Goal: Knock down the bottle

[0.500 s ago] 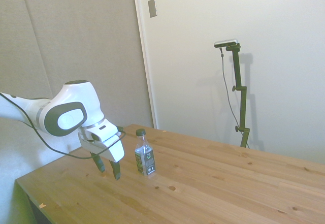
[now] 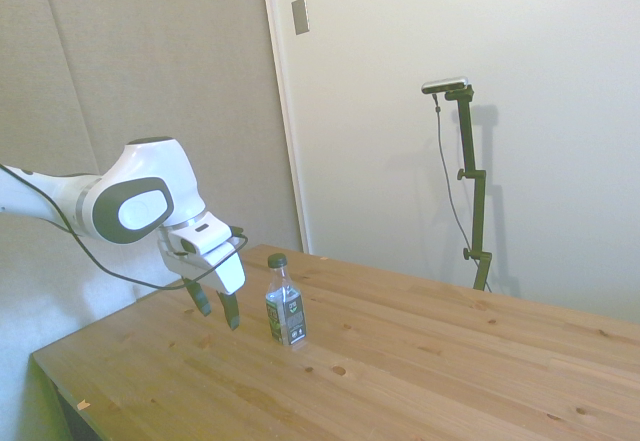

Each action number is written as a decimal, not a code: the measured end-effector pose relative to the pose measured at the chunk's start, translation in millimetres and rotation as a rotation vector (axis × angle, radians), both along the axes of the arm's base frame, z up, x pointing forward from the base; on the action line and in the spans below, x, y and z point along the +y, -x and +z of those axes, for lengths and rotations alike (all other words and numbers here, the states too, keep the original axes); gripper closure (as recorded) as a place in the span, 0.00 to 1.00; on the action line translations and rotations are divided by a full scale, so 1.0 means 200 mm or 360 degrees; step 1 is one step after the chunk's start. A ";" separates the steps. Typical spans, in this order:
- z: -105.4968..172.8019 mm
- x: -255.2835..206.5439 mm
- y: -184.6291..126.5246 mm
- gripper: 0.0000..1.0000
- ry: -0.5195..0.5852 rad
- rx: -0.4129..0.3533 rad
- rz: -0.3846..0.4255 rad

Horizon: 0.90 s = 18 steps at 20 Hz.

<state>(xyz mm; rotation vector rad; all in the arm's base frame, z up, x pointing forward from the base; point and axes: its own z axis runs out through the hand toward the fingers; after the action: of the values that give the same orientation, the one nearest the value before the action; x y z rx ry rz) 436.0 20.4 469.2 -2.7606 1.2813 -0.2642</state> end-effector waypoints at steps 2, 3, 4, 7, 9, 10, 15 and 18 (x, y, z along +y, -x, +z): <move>0.03 0.00 -0.05 1.00 -0.0012 -0.0009 -0.0046; 0.04 0.00 -0.08 1.00 -0.0017 -0.0004 -0.0065; 0.05 0.00 -0.11 1.00 -0.0021 0.0002 -0.0083; 0.09 -0.01 -0.19 1.00 -0.0010 0.0002 -0.0117; 0.11 -0.03 -0.24 1.00 0.0002 -0.0010 -0.0148; 0.12 -0.04 -0.27 1.00 0.0002 -0.0016 -0.0162; 0.13 -0.07 -0.40 1.00 0.0002 -0.0036 -0.0222; 0.13 -0.06 -0.45 1.00 0.0001 -0.0041 -0.0238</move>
<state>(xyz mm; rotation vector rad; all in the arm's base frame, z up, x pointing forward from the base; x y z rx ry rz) 526.0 7.7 496.1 -2.6561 1.4838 -0.3093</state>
